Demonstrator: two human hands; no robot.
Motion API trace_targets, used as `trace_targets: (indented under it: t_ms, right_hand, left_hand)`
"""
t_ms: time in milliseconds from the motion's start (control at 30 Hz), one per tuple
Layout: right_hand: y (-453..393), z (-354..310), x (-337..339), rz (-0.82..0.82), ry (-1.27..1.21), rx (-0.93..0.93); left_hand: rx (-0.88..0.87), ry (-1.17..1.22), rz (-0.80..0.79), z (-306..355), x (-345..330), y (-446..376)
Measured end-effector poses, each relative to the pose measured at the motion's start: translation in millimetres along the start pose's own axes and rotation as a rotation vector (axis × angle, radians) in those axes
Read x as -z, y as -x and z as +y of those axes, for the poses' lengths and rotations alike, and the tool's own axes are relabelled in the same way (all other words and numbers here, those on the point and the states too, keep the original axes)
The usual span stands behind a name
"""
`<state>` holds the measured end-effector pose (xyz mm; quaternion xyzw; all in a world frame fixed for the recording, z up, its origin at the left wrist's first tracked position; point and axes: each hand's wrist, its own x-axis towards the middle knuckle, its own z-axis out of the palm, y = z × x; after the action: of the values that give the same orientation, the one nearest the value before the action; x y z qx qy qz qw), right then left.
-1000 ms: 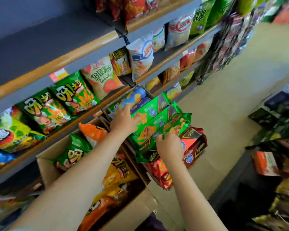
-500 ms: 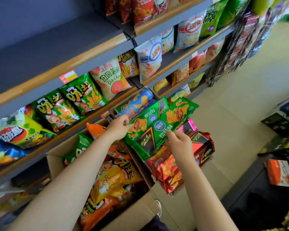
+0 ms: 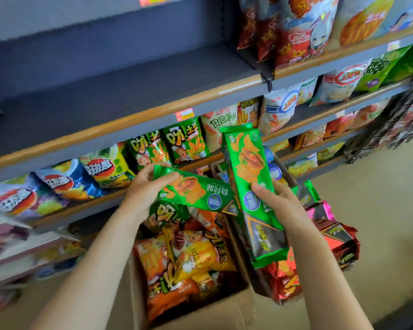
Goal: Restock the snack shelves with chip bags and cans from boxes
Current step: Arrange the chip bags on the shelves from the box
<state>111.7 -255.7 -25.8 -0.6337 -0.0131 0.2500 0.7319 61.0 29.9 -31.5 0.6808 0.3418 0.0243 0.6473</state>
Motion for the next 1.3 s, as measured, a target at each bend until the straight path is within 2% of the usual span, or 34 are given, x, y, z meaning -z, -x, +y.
trace_targets:
  t_ms: [133, 233, 333, 400, 533, 700, 767, 833, 900, 1067, 1100, 1233, 1300]
  right_hand:
    - [-8.4, -8.3, -52.8, -0.323, 0.144, -0.032]
    - [-12.4, 5.7, -88.0, -0.463, 0.236, -0.112]
    - [-13.6, 28.2, -115.2, -0.562, 0.190, -0.272]
    - [-13.5, 43.4, -131.2, -0.555, 0.106, -0.369]
    - [-4.6, 59.3, -157.4, -0.464, -0.161, -0.520]
    - [-2.7, 69.7, -169.9, -0.212, -0.289, -0.493]
    - [-5.4, 65.6, -178.1, -0.166, -0.285, -0.474]
    - [-9.5, 58.8, -190.1, -0.192, -0.219, -0.419]
    - [-14.9, 53.0, -206.8, -0.256, -0.135, -0.344]
    - [-29.7, 25.9, -285.3, -0.300, 0.097, -0.197]
    - [-28.1, 20.8, -296.3, -0.406, 0.134, -0.164]
    - [-19.9, 10.0, -375.1, -0.572, 0.174, -0.192]
    - [-12.8, 8.4, -412.5, -0.648, 0.031, -0.226]
  left_hand:
    - [-0.030, 0.003, -0.098, 14.5, 38.7, 7.2]
    - [-0.043, -0.070, -0.096, 13.2, 65.0, 8.9]
    - [0.056, -0.084, -0.173, 10.1, 90.5, 9.5]
    - [0.135, -0.123, -0.250, 10.6, 101.6, 8.4]
    - [0.275, -0.222, -0.293, 3.4, 116.3, -5.3]
    - [0.280, 0.279, -0.236, -5.4, 109.5, 7.8]
    - [0.246, 0.264, -0.289, -25.4, 98.7, 24.7]
    - [0.190, 0.157, -0.292, -46.8, 87.7, 36.1]
    - [0.063, 0.109, -0.186, -54.3, 86.0, 48.7]
    - [-0.052, 0.340, -0.008, -37.2, 138.6, 46.5]
    - [-0.055, 0.404, 0.030, -27.1, 156.2, 45.1]
    - [-0.099, 0.660, -0.007, 11.8, 233.9, 55.8]
    - [-0.138, 0.675, 0.004, 28.9, 270.9, 55.9]
